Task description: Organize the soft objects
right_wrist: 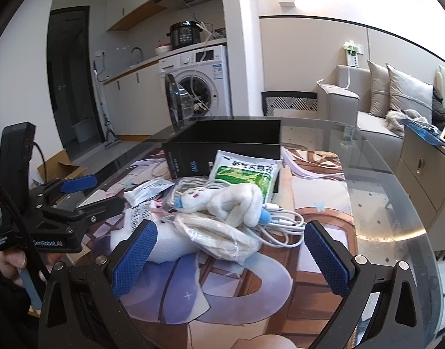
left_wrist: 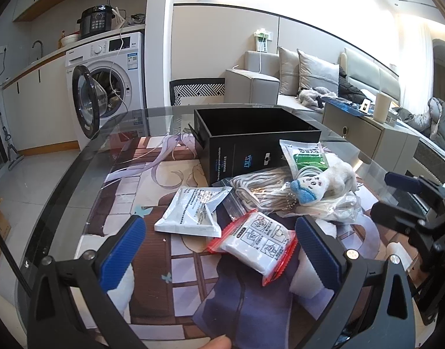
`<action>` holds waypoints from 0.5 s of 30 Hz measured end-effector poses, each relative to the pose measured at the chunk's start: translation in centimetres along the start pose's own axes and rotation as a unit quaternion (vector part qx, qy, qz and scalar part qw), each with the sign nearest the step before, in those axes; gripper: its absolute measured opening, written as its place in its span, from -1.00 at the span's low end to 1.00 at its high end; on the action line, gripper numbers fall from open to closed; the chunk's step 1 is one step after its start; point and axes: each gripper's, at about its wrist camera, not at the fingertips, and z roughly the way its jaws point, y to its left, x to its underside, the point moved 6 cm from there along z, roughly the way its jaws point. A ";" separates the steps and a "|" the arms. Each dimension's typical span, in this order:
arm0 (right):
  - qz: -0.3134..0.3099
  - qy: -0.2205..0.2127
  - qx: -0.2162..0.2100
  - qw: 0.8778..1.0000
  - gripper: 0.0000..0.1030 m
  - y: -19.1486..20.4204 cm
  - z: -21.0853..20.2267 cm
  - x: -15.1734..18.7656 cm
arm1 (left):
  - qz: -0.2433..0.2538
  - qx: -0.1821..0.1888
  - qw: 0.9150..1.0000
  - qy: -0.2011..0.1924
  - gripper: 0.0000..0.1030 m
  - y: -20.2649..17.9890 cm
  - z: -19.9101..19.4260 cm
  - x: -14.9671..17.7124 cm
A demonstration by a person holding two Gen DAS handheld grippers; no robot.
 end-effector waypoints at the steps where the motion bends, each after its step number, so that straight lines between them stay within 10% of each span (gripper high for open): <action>1: 0.004 0.002 0.001 1.000 0.99 -0.1 0.1 0.0 | 0.000 0.000 1.000 0.002 1.00 0.1 0.1 0.0; 15: 0.013 0.043 -0.002 0.999 0.99 0.4 2.0 -0.9 | 0.020 -0.001 1.000 0.023 1.00 -0.3 1.3 0.3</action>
